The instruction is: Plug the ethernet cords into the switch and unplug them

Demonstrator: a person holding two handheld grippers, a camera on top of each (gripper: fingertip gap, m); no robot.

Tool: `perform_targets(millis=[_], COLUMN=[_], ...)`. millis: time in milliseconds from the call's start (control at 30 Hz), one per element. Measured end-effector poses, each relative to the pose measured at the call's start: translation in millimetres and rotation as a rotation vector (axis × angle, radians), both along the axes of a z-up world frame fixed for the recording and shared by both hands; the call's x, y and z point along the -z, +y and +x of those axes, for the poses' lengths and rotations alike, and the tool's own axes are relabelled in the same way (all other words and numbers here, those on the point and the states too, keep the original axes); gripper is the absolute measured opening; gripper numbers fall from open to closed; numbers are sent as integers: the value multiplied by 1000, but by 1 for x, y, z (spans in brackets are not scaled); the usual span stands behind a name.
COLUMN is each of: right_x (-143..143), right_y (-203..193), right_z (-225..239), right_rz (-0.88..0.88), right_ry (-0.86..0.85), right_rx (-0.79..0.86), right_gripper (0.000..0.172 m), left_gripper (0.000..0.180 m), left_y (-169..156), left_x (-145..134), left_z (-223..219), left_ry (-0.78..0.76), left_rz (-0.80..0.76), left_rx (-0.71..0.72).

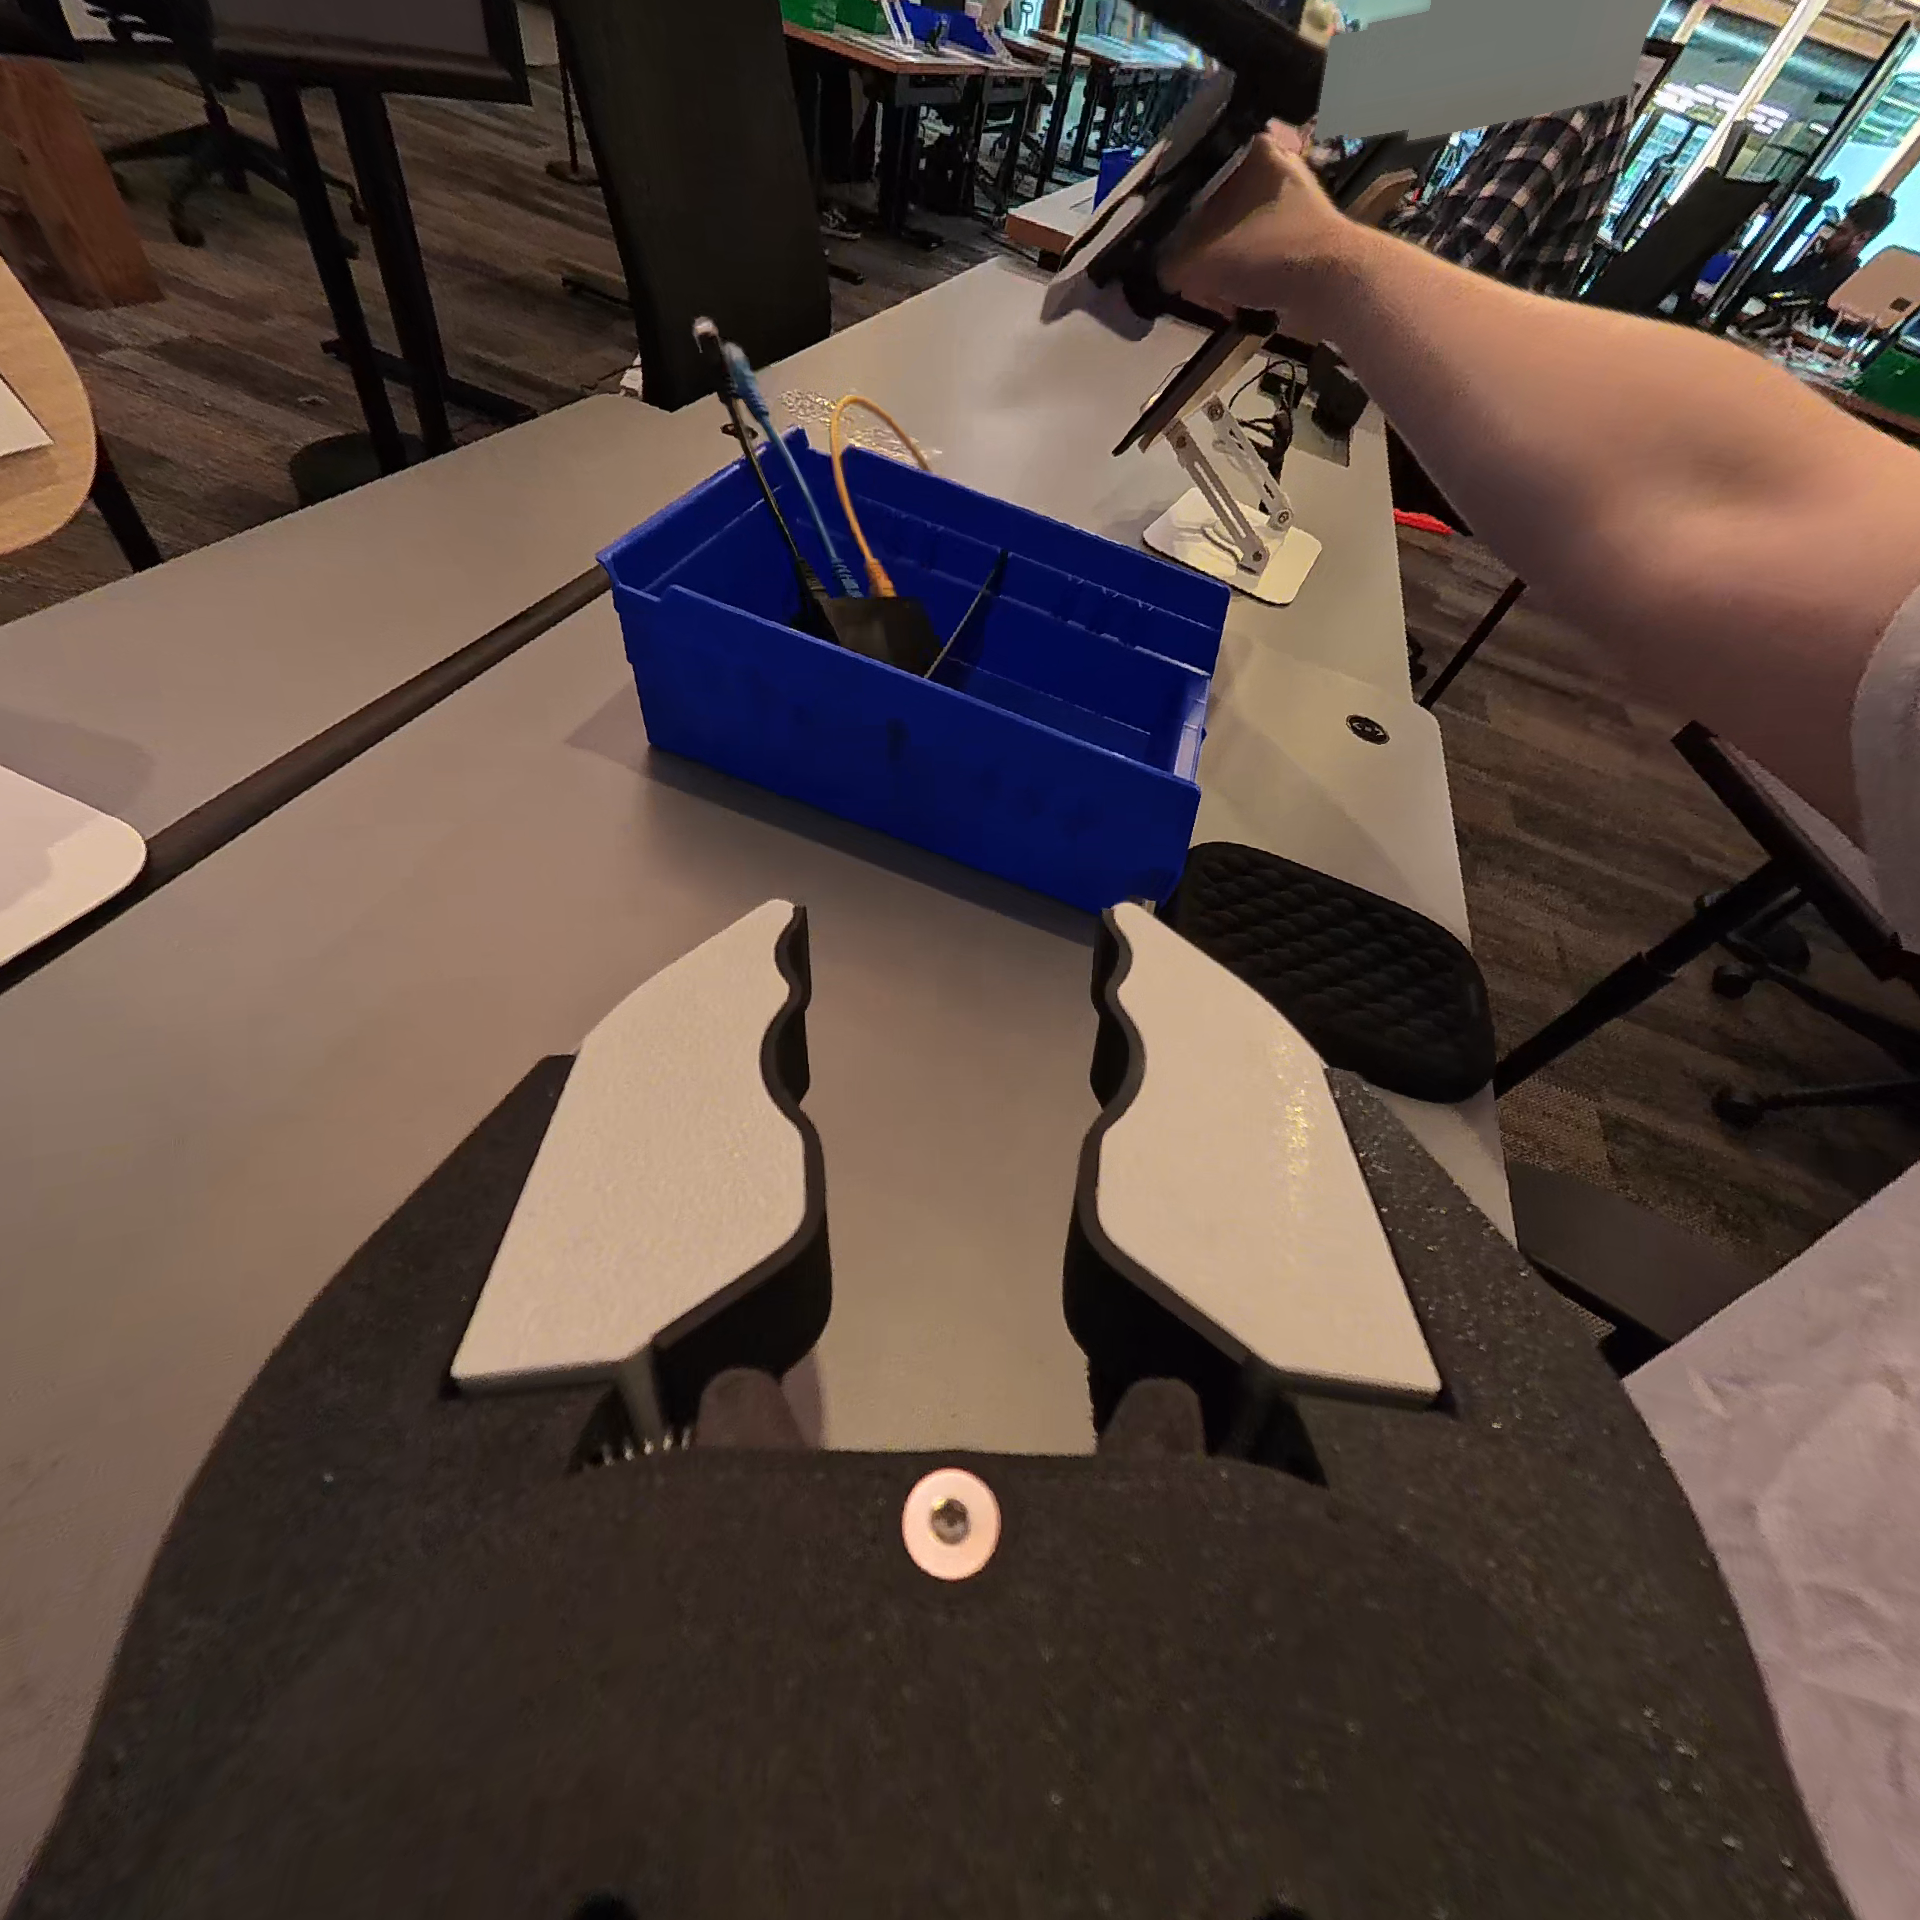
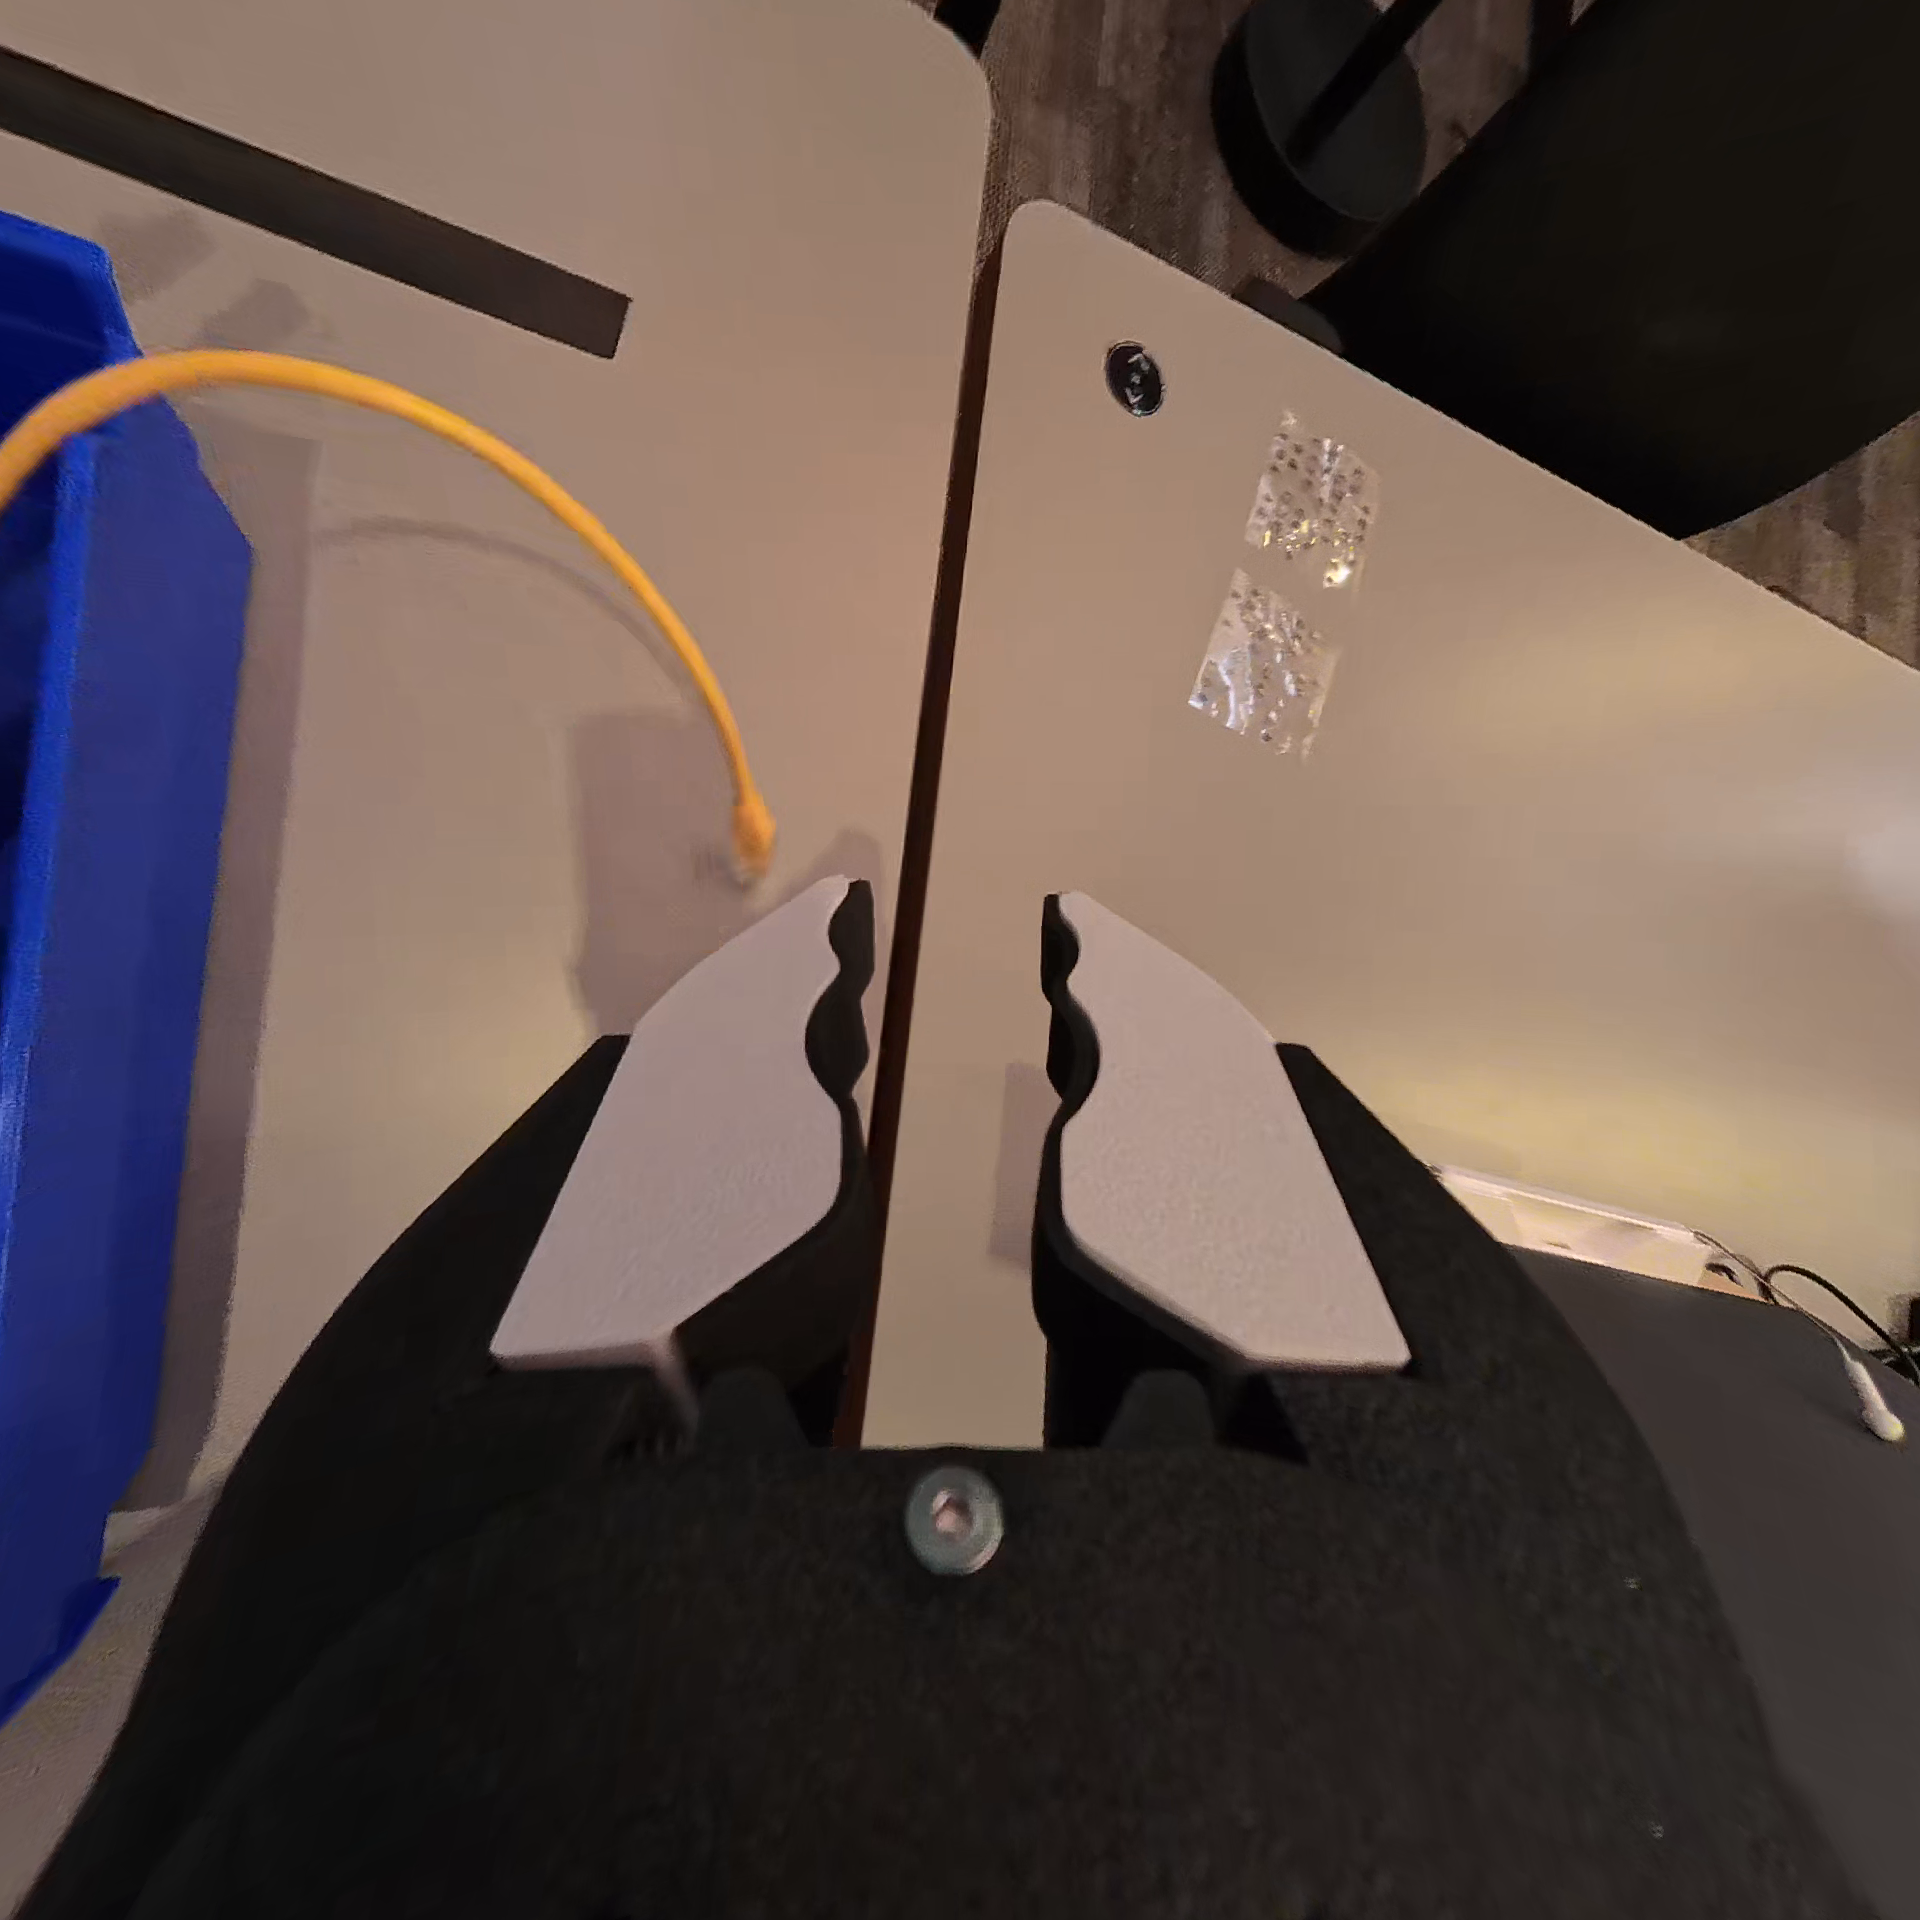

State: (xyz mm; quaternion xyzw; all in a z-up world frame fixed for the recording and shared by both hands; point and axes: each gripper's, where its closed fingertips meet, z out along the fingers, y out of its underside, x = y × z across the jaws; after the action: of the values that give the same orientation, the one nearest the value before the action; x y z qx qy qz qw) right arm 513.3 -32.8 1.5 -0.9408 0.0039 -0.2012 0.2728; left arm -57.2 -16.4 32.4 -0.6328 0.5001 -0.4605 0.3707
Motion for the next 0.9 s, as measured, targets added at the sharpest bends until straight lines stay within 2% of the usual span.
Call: perform_targets(millis=[133, 267, 400, 600, 700, 900], right_x=[-15, -29, -34, -10, 5, 38], right_y=[-7, 0, 18, 57, 78, 103], right_z=[-2, -27, -75, -128, -127, -109], right_rz=[42, 109, 249, 355, 380, 397], right_ry=[-16, -13, 155, 414, 448, 669], right_rx=[-23, -105, -172, -179, -122, 100], right_gripper=[30, 30, 30, 32, 33, 33], left_gripper=[52, 52, 52, 52, 52, 52], left_y=[1, 0, -3, -8, -10, -6], left_x=[4, 6, 5, 5, 6, 8], left_z=[2, 4, 5, 6, 6, 5], left_ry=[8, 13, 14, 17, 23, 28], left_rz=[-6, -13, -6, 6, 7, 8], left_rx=[0, 4, 9, 15, 16, 6])
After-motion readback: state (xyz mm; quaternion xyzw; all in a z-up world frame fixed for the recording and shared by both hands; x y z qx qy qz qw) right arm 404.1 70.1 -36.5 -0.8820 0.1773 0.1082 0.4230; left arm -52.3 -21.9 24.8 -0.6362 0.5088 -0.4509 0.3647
